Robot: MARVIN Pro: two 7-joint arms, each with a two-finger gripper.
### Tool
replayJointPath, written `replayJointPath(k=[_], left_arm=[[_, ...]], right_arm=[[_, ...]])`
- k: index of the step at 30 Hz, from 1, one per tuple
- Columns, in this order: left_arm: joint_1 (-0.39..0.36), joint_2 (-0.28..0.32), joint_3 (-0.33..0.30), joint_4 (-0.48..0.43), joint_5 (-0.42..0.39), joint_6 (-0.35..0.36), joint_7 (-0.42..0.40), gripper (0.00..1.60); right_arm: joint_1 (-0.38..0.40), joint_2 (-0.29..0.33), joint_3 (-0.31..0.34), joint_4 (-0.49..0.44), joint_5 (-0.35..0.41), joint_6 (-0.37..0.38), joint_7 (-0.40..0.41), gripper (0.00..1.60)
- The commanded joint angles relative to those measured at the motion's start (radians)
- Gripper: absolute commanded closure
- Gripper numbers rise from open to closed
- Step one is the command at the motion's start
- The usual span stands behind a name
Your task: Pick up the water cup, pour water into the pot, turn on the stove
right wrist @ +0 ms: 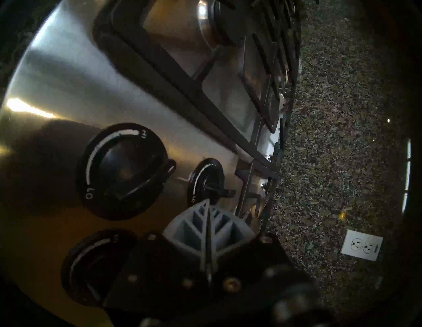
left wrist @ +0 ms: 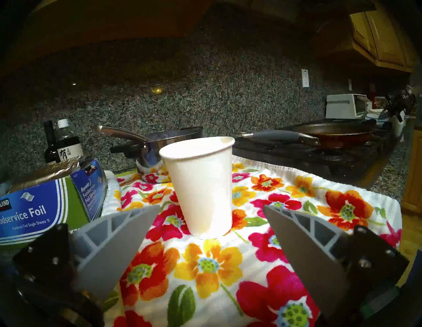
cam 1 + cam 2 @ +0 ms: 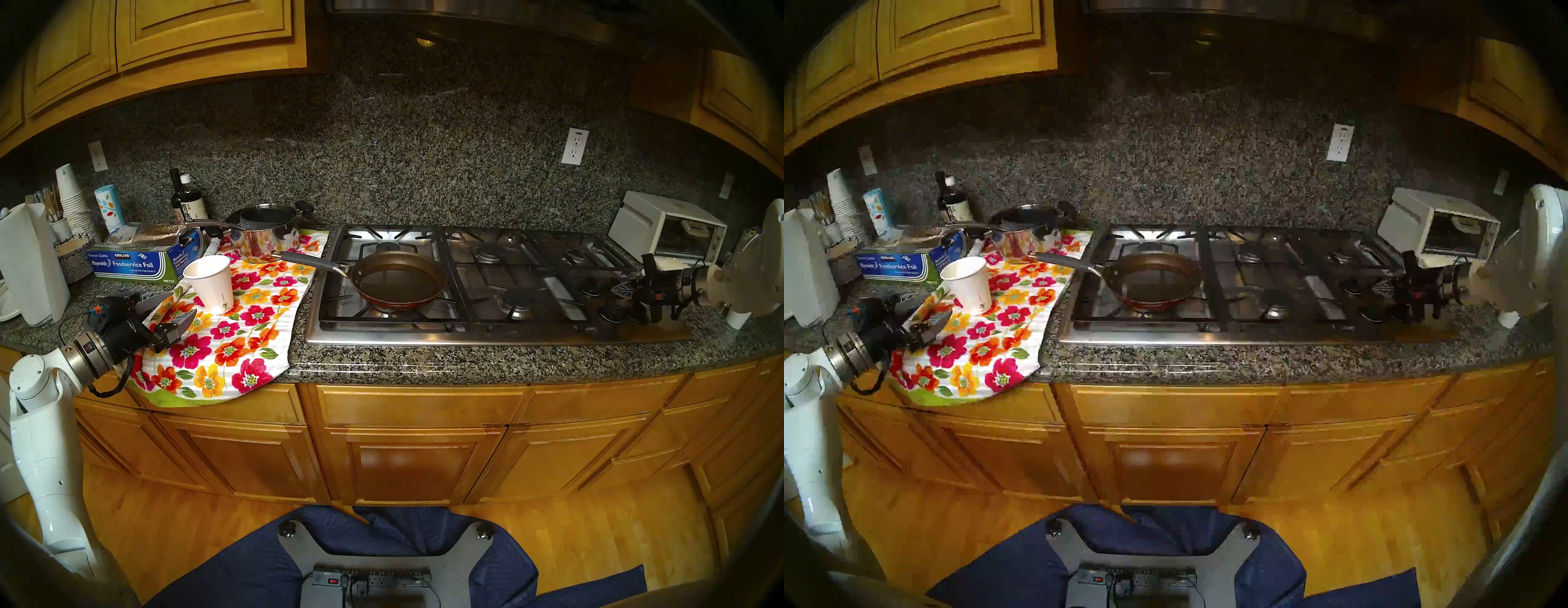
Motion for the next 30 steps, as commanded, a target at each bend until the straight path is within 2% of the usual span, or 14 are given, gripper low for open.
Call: replayJointPath(k=[1, 9, 20, 25, 30], left_arm=[[-0.024, 0.011, -0.011, -0.023, -0.013, 0.002, 0.001, 0.0], [-0.024, 0.011, -0.011, -0.024, -0.013, 0.003, 0.002, 0.0], [-0.024, 0.011, -0.011, -0.024, -0.013, 0.003, 0.002, 0.0], [-0.024, 0.011, -0.011, -0.023, -0.013, 0.003, 0.001, 0.0], [-0.024, 0.012, -0.01, -0.023, -0.013, 0.002, 0.001, 0.0]], right_arm=[[0.004, 0.007, 0.025, 0.036, 0.011, 0.002, -0.004, 1.6], [-0.011, 0.023, 0.044, 0.02, -0.007, 0.002, -0.008, 1.6], [-0.044, 0.044, 0.067, 0.043, -0.008, 0.002, -0.007, 1.6], [-0.07, 0.053, 0.088, 0.071, -0.036, 0.002, -0.051, 1.6], [-0.127, 0.068, 0.128, 0.137, -0.116, 0.011, -0.157, 1.6]])
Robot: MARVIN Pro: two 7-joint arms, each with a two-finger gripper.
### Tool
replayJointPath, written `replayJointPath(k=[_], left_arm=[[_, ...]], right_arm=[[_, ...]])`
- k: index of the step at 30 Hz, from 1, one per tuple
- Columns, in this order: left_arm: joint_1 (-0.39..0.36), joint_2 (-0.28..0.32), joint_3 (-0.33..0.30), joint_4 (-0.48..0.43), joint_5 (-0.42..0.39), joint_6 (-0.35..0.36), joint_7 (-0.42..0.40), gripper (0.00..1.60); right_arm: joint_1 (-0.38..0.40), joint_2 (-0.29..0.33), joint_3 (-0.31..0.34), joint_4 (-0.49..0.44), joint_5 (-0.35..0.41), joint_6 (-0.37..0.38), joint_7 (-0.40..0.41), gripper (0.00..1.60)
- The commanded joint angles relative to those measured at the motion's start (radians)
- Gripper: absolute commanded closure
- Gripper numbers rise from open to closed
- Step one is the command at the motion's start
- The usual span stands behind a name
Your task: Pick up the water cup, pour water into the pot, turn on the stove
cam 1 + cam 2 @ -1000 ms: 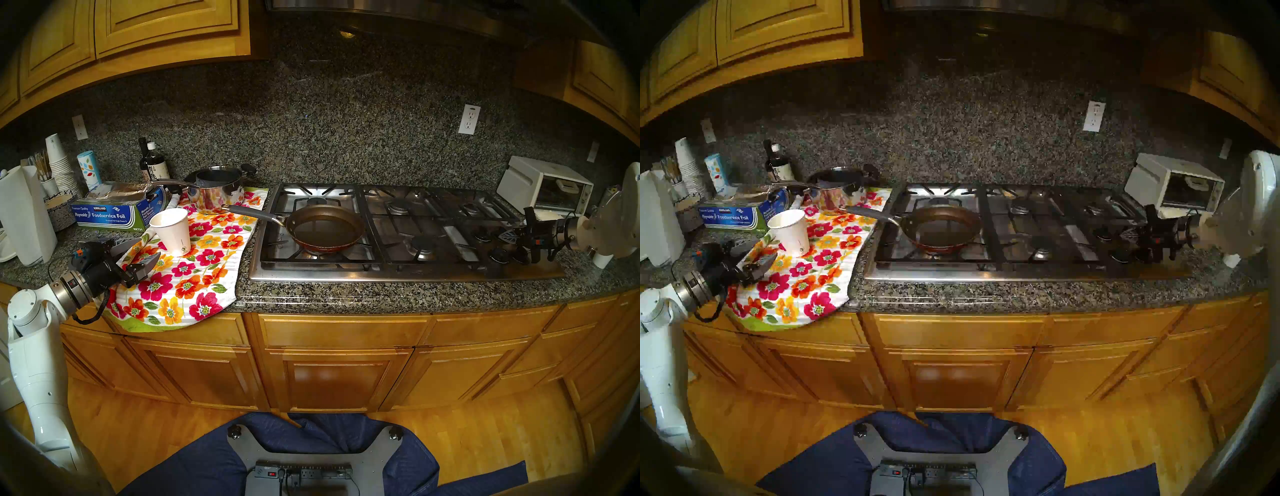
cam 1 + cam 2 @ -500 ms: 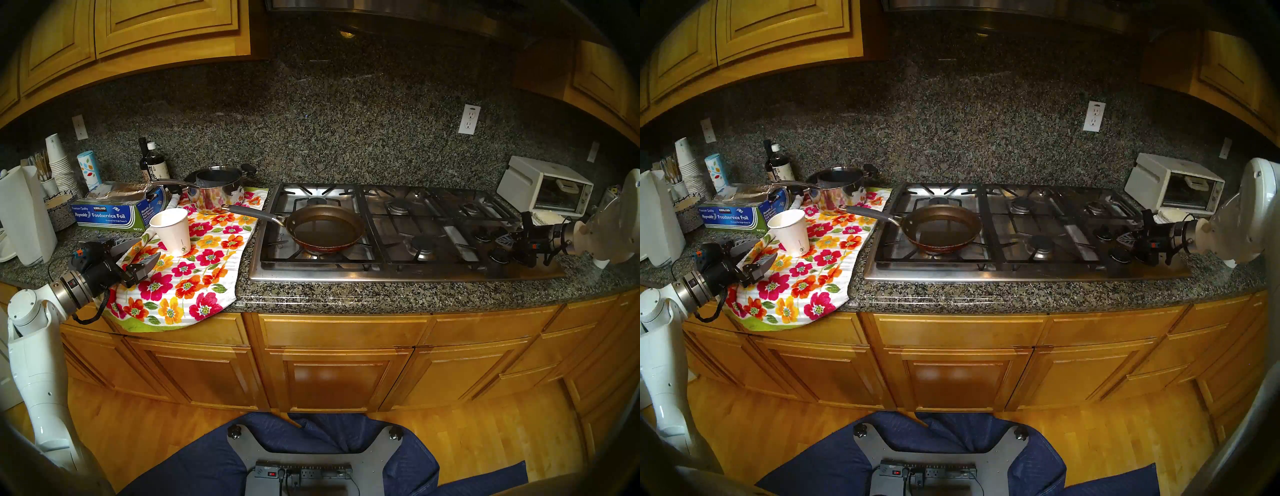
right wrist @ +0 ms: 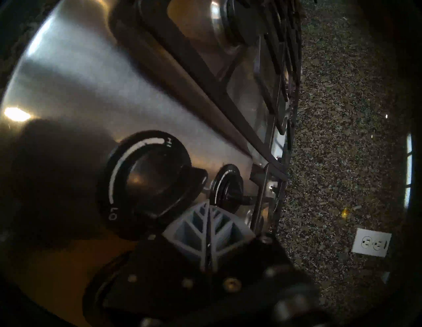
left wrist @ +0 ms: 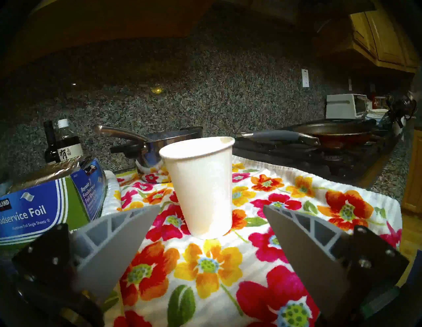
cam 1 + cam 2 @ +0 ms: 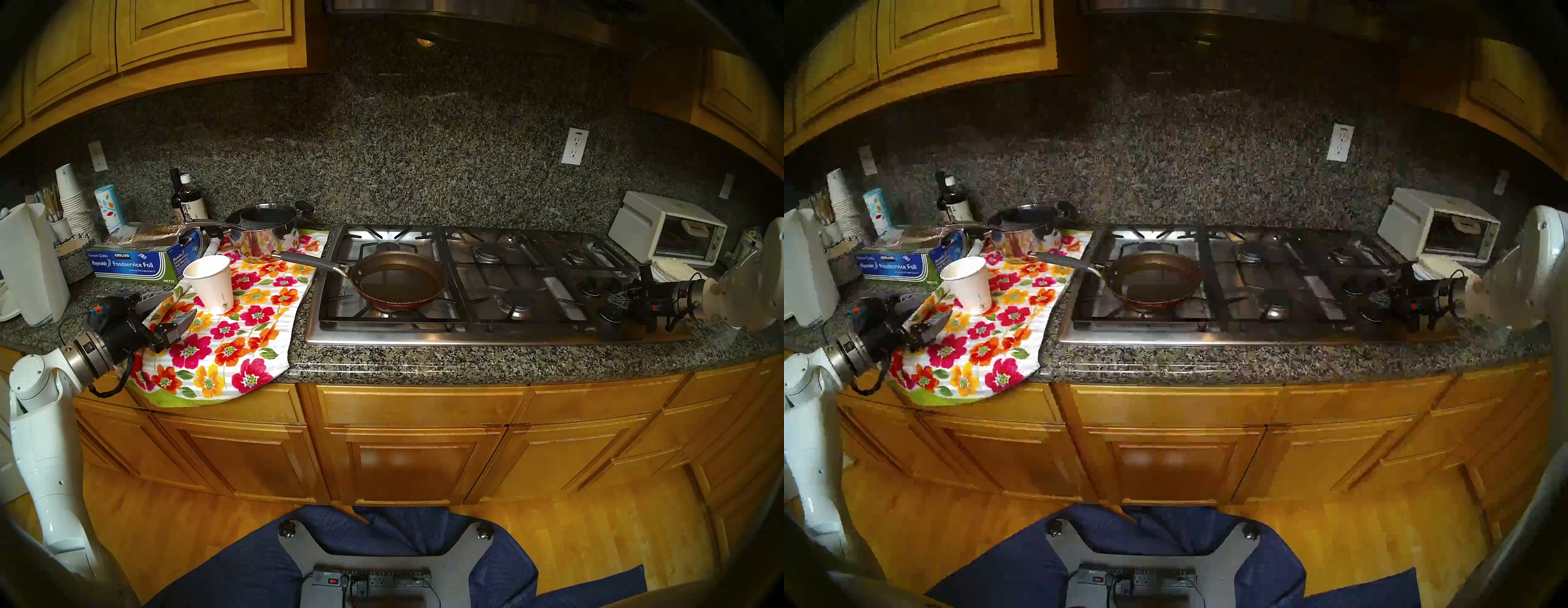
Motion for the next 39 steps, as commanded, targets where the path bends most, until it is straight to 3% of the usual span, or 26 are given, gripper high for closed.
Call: replayJointPath(k=[1, 11, 14, 16, 24, 34, 35, 38, 39], left_arm=[[-0.024, 0.012, -0.01, -0.022, -0.013, 0.001, 0.001, 0.0], [-0.024, 0.012, -0.01, -0.022, -0.012, 0.0, 0.001, 0.0], [-0.024, 0.012, -0.01, -0.022, -0.012, 0.0, 0.001, 0.0], [-0.024, 0.012, -0.01, -0.022, -0.012, 0.0, 0.001, 0.0], [-0.024, 0.012, -0.01, -0.022, -0.012, 0.001, 0.001, 0.0], [-0.024, 0.012, -0.01, -0.023, -0.013, 0.002, 0.001, 0.0], [-0.024, 0.011, -0.011, -0.023, -0.013, 0.002, 0.001, 0.0], [-0.024, 0.012, -0.01, -0.022, -0.012, 0.0, 0.001, 0.0], [-0.023, 0.012, -0.009, -0.021, -0.011, -0.001, 0.001, 0.0]], right_arm=[[-0.046, 0.02, 0.049, 0.088, -0.075, 0.015, -0.11, 1.6], [-0.144, 0.072, 0.104, 0.188, -0.198, 0.063, -0.25, 1.6], [-0.19, 0.09, 0.124, 0.235, -0.242, 0.083, -0.329, 1.6], [-0.196, 0.094, 0.135, 0.245, -0.246, 0.085, -0.322, 1.6], [-0.27, 0.116, 0.172, 0.34, -0.316, 0.093, -0.431, 1.6], [-0.312, 0.133, 0.223, 0.425, -0.358, 0.051, -0.424, 1.6], [-0.287, 0.131, 0.218, 0.417, -0.344, 0.011, -0.357, 1.6], [-0.188, 0.128, 0.24, 0.335, -0.298, 0.001, -0.233, 1.6], [-0.19, 0.127, 0.25, 0.357, -0.289, 0.001, -0.23, 1.6]])
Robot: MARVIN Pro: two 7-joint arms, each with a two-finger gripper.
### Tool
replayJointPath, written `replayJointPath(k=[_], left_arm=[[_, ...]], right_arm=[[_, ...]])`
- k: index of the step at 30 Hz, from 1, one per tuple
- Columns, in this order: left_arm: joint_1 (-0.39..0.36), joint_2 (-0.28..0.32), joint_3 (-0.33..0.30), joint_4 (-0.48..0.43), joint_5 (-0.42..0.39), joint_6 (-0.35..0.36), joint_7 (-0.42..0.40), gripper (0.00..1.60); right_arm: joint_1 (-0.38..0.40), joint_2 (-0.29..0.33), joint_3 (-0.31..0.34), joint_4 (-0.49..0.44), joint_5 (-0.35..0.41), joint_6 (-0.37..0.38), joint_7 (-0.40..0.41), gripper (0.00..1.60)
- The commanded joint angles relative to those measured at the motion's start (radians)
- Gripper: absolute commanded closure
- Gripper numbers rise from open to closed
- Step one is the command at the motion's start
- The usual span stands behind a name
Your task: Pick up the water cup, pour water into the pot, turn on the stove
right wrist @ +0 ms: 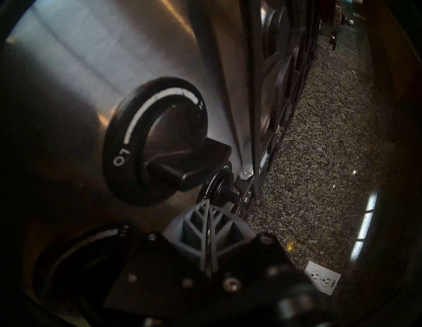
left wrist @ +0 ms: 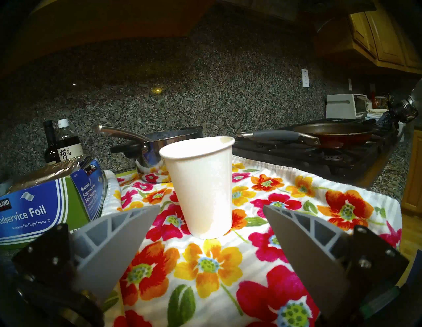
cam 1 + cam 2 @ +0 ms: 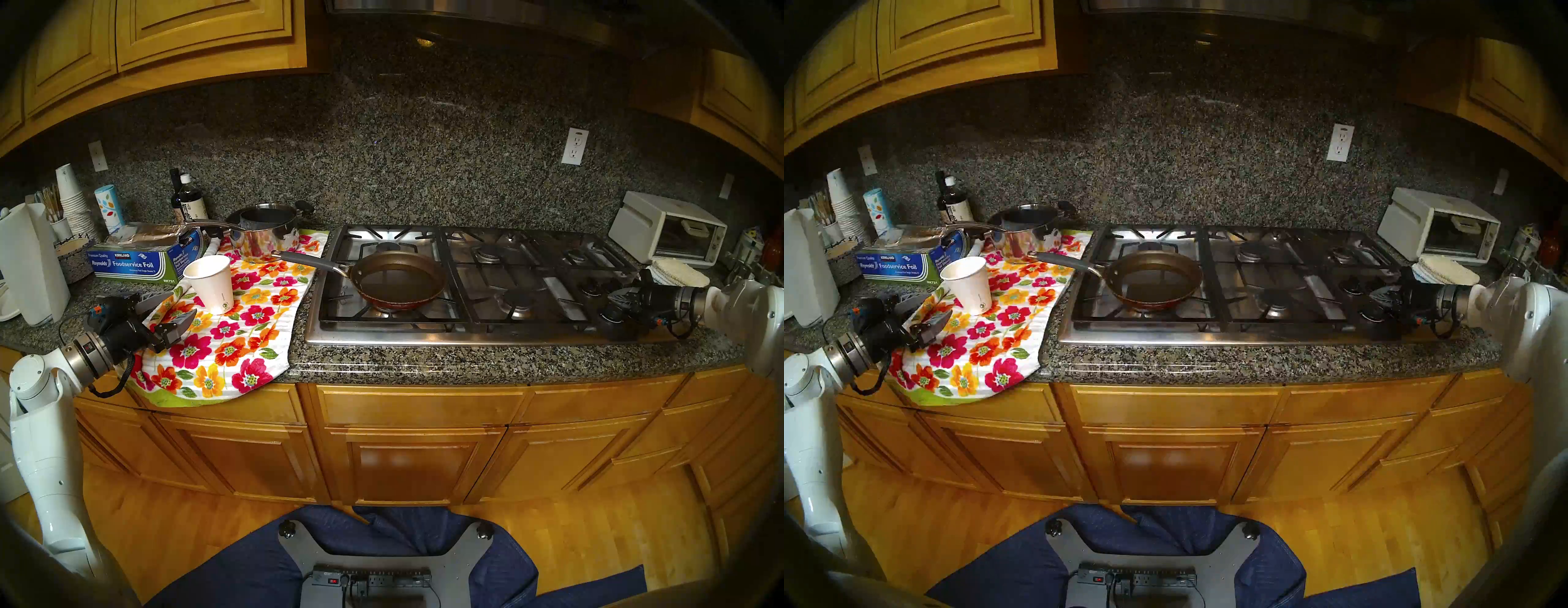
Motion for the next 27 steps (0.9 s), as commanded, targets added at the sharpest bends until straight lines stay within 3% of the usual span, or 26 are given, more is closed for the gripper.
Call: replayJointPath(k=[1, 3, 4, 5, 6, 7, 8, 9, 12, 27], left_arm=[[-0.023, 0.013, -0.009, -0.02, -0.01, -0.001, 0.001, 0.0], [-0.022, 0.013, -0.008, -0.019, -0.009, -0.002, 0.001, 0.0], [-0.021, 0.013, -0.008, -0.018, -0.008, -0.002, 0.001, 0.0], [-0.021, 0.013, -0.008, -0.018, -0.008, -0.002, 0.001, 0.0], [-0.02, 0.013, -0.007, -0.017, -0.007, -0.003, 0.001, 0.0], [-0.02, 0.013, -0.007, -0.017, -0.007, -0.003, 0.001, 0.0], [-0.02, 0.013, -0.007, -0.017, -0.006, -0.003, 0.001, 0.0], [-0.02, 0.013, -0.007, -0.016, -0.006, -0.003, 0.001, 0.0], [-0.02, 0.013, -0.007, -0.016, -0.006, -0.004, 0.001, 0.0], [-0.018, 0.012, -0.006, -0.012, 0.0, -0.007, 0.001, 0.0]], right_arm=[[0.105, 0.01, 0.031, -0.028, 0.057, -0.045, 0.058, 1.6], [0.133, 0.009, 0.032, -0.03, 0.062, -0.045, 0.079, 1.6], [0.134, 0.009, 0.039, -0.025, 0.07, -0.045, 0.08, 1.37], [0.118, 0.008, 0.045, -0.006, 0.08, -0.045, 0.081, 1.04], [0.154, 0.009, 0.044, -0.027, 0.079, -0.045, 0.091, 0.85], [0.134, 0.008, 0.054, -0.006, 0.091, -0.045, 0.089, 0.11], [0.174, 0.009, 0.052, -0.026, 0.089, -0.045, 0.107, 0.0], [0.15, 0.009, 0.064, -0.002, 0.103, -0.045, 0.102, 0.0], [0.2, 0.015, 0.069, -0.021, 0.114, -0.045, 0.13, 0.0], [0.279, 0.039, 0.082, -0.042, 0.179, -0.045, 0.339, 0.0]])
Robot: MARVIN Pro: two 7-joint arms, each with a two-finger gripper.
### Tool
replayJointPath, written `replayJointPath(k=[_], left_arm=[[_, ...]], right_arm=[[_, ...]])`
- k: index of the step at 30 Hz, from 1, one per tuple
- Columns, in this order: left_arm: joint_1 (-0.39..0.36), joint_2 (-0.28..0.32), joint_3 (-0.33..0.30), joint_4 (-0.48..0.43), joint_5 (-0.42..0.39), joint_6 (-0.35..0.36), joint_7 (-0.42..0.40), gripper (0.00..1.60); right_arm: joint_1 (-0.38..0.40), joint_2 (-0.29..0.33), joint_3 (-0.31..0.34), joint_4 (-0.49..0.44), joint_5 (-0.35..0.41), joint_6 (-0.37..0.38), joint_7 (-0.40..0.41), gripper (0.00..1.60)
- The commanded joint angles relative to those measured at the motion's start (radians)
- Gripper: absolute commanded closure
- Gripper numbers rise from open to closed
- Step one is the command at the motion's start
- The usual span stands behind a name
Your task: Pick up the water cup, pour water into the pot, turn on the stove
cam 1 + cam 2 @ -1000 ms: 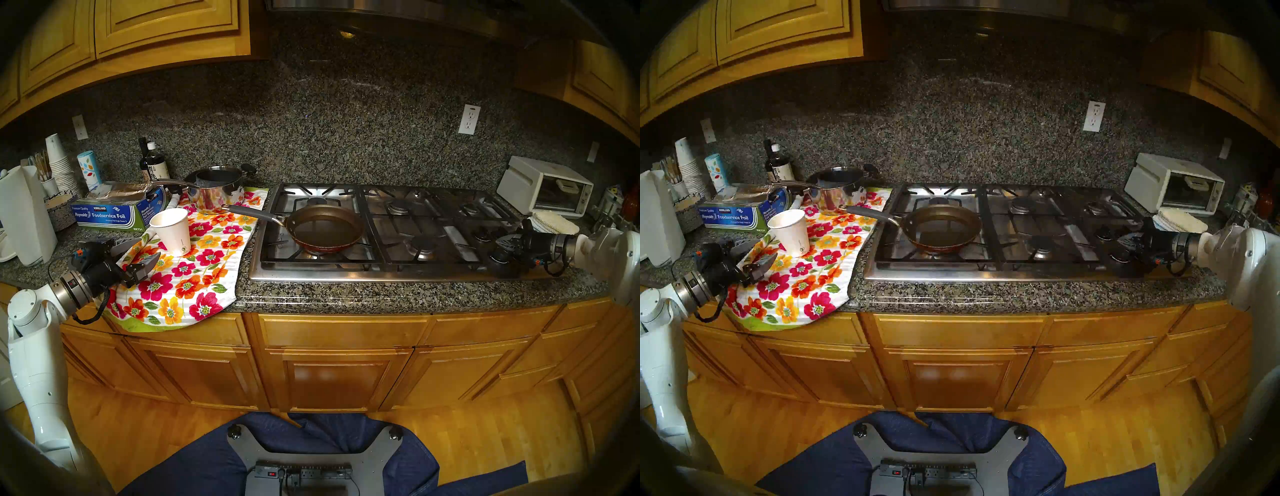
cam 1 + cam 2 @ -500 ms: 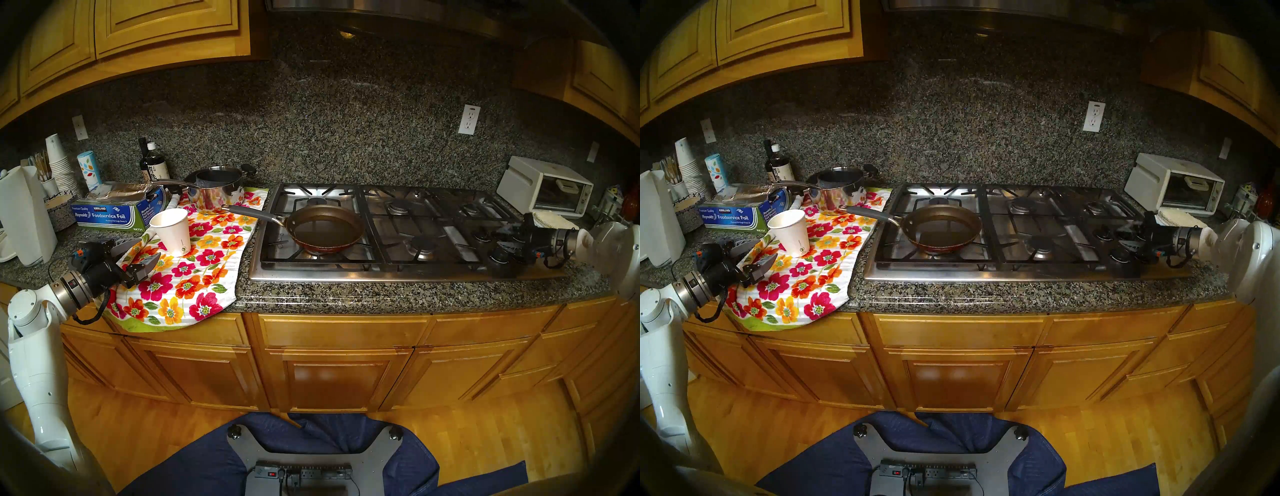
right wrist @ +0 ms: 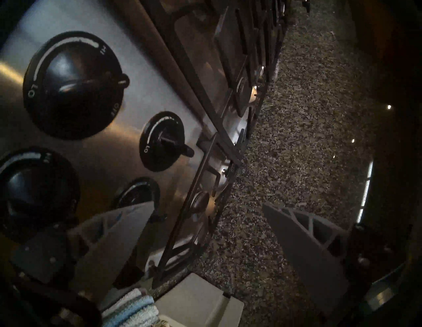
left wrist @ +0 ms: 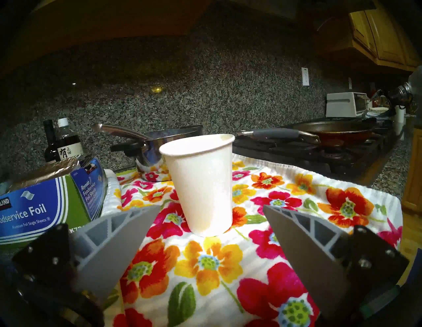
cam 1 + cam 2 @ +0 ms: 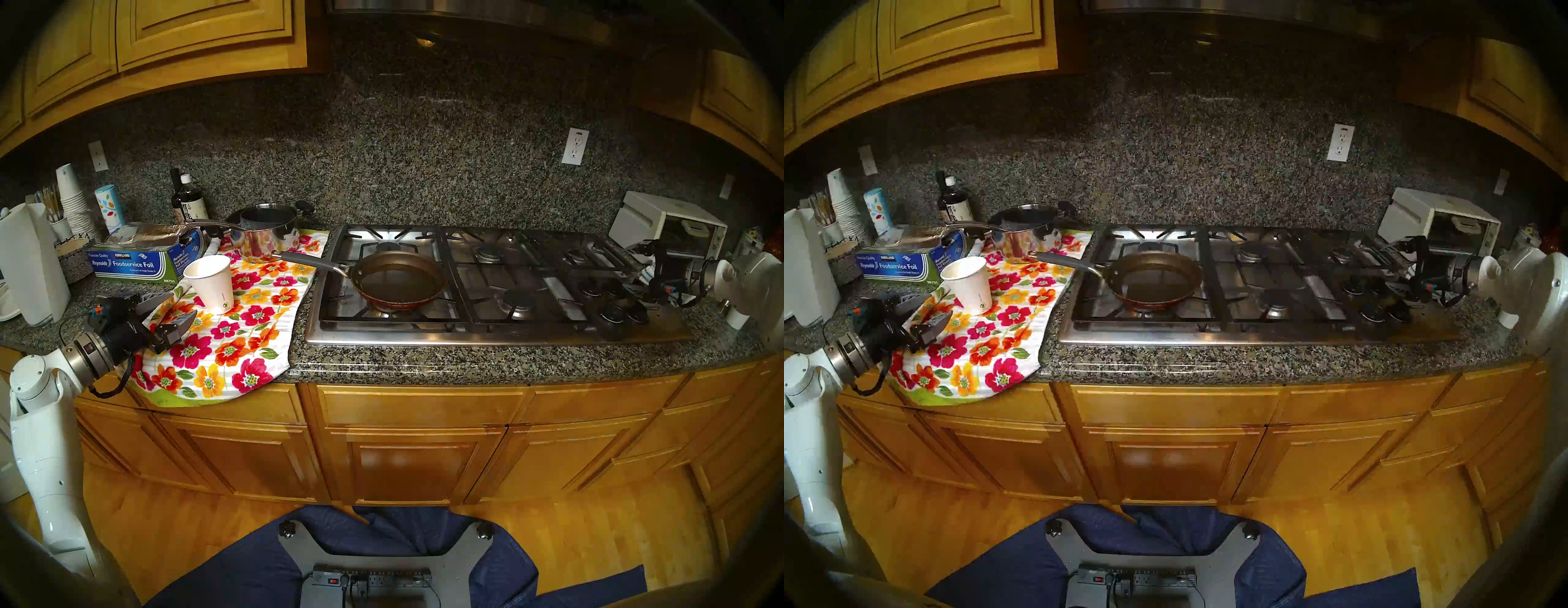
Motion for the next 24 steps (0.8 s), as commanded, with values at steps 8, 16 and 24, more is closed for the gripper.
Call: replayJointPath(k=[8, 16, 24], left_arm=[[-0.017, 0.011, -0.006, -0.012, -0.002, -0.004, 0.001, 0.0], [-0.016, 0.011, -0.005, -0.008, 0.003, -0.006, 0.001, 0.0], [-0.016, 0.011, -0.005, -0.005, 0.007, -0.008, 0.001, 0.0]], right_arm=[[0.135, 0.0, 0.036, -0.023, 0.078, 0.003, 0.136, 0.0], [0.166, 0.0, 0.063, -0.057, 0.119, 0.003, 0.216, 0.0], [0.204, 0.001, 0.097, -0.09, 0.169, 0.003, 0.284, 0.0]])
